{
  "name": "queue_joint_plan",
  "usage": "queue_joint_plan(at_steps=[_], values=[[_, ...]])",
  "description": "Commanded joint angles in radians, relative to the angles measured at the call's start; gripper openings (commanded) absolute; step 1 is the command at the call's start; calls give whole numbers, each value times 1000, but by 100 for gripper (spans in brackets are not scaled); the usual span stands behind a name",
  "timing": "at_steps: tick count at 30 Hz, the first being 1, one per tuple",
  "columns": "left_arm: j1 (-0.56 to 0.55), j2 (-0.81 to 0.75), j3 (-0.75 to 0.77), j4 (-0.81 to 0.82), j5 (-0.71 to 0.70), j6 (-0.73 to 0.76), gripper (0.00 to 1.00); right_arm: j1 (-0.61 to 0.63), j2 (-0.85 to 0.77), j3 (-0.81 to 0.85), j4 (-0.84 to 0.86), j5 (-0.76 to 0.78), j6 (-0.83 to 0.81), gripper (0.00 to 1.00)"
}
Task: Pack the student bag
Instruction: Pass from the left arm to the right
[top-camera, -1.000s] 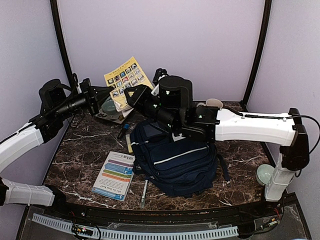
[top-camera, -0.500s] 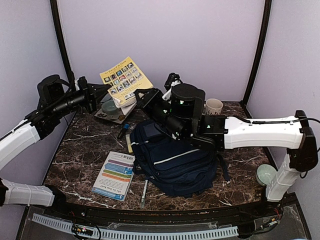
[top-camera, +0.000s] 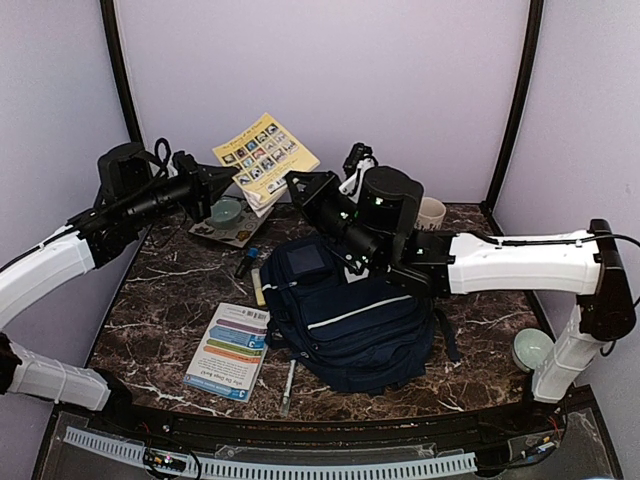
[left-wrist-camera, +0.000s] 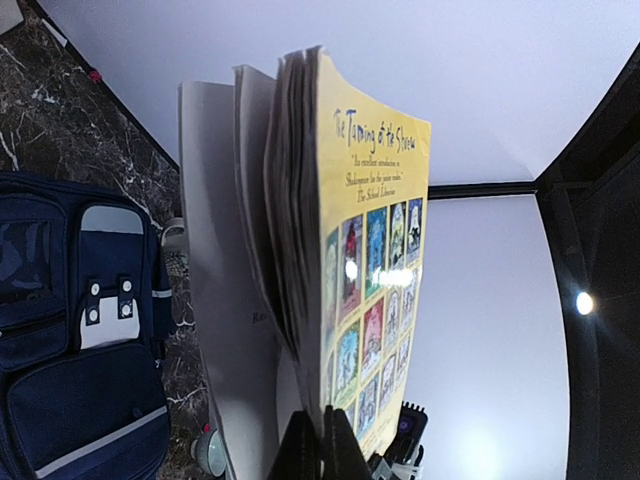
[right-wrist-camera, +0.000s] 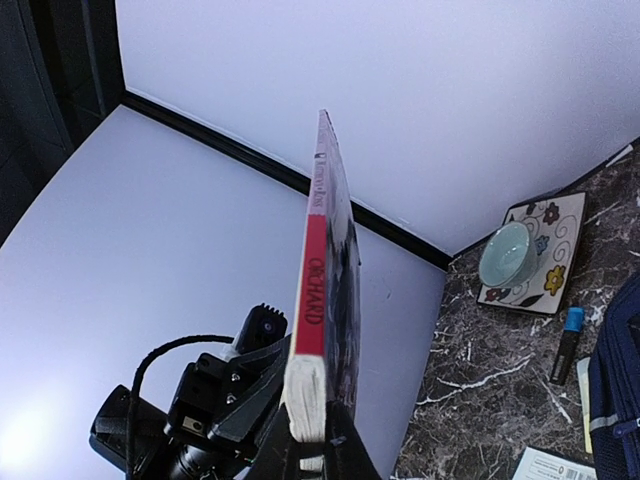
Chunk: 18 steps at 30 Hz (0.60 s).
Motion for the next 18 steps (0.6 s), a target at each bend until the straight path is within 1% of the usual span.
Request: queue_joint_plan(at_steps=[1,5,7,10,12,18], values=[[-59,32,40,64,3,32,0,-17,-65,-60,39,-62,9,7],[-88,50,44,66,-25,49,0,-25,-138,-110,-9,-59,-5,3],[-100,60,53,64,-31,61,0,-31,-168,-141,-31,-58,-5,2],[-110,81,72,64,-42,77,0,-50,-205,-182,-50,-80,5,10],[-148,94,78,71,-52,79,0,-63,-228,-213,-50,-95,11,13],[-203,135,106,74,-91,94,0,-95,-282,-268,-48,-129,10,16]])
